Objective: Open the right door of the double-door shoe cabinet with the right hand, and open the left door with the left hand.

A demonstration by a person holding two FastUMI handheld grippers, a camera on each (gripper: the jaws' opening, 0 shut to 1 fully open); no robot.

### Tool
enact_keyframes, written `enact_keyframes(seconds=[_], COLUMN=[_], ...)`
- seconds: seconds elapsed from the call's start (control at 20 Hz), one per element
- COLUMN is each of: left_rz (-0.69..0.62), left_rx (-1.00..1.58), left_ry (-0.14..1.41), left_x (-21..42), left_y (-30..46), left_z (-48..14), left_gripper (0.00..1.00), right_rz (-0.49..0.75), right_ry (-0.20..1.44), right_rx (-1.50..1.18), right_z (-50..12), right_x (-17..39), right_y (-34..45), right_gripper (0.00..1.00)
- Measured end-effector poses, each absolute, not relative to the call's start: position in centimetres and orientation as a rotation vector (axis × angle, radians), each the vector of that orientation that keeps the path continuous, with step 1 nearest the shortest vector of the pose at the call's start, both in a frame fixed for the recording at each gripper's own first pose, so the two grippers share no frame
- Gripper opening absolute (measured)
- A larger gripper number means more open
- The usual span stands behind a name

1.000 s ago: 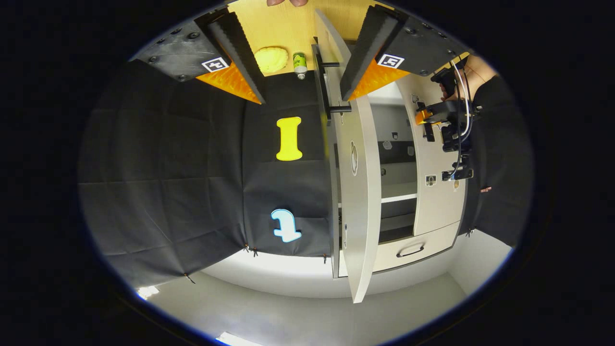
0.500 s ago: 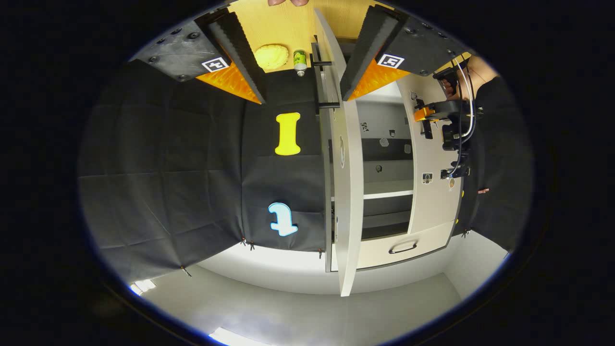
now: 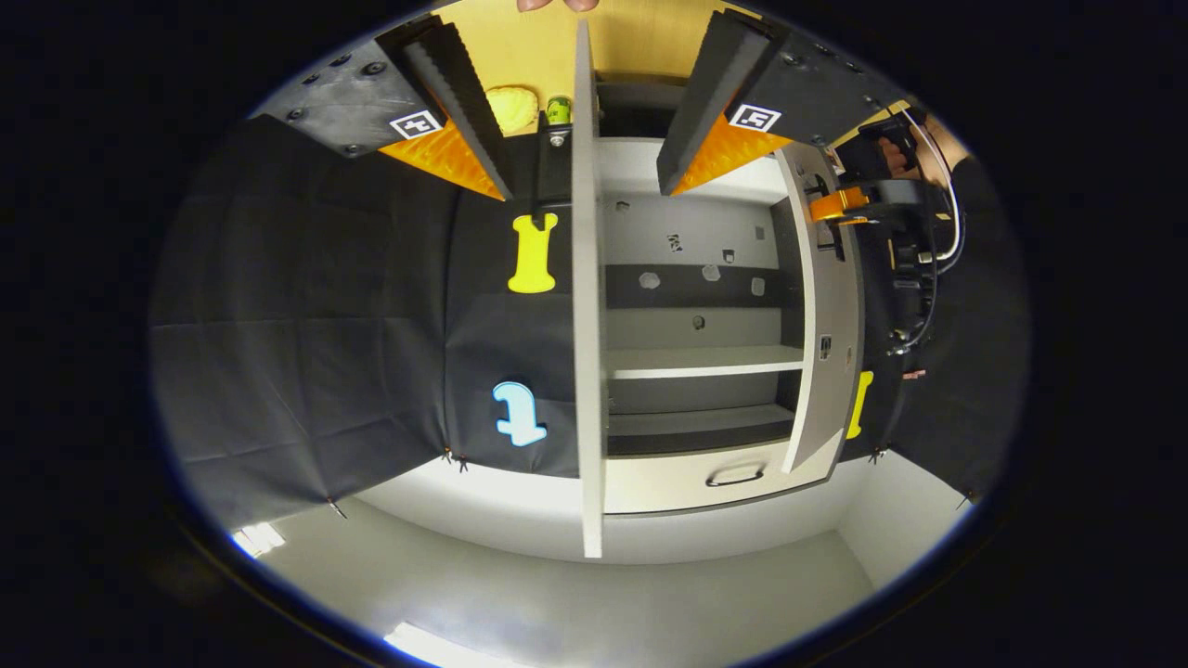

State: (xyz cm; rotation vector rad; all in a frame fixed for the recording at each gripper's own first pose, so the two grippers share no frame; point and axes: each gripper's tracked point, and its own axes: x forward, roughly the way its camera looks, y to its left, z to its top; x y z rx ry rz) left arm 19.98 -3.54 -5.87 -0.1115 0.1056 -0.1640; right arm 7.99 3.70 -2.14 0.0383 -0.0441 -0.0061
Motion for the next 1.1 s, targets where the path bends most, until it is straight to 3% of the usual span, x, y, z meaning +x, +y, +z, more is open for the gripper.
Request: enact_keyframes(seconds=[0.2,0.25,0.3,1.1], left_rz=[-0.172,-0.172,-0.173,-0.140], left_rx=[-0.110,-0.113,-0.120,-0.172], left_ry=[0.112,0.112,0.114,0.100], left_x=[20.1,20.1,20.1,15.8], left_y=[-3.0,-2.8,-2.8,6.3], left_z=[-5.8,-5.8,-5.8,-6.1], left_gripper=[0.19,0.19,0.21,0.17], right_rz=[0.021,0.023,0.022,0.056], right_ry=[-0.029,-0.030,-0.030,-0.021], right_rx=[0.045,0.042,0.037,0.058], right_z=[-2.6,-2.6,-2.6,-3.8], right_x=[6.8,6.7,6.4,4.3], right_y=[7.4,7.8,8.2,15.1], right_gripper=[0.96,1.00,0.96,0.96])
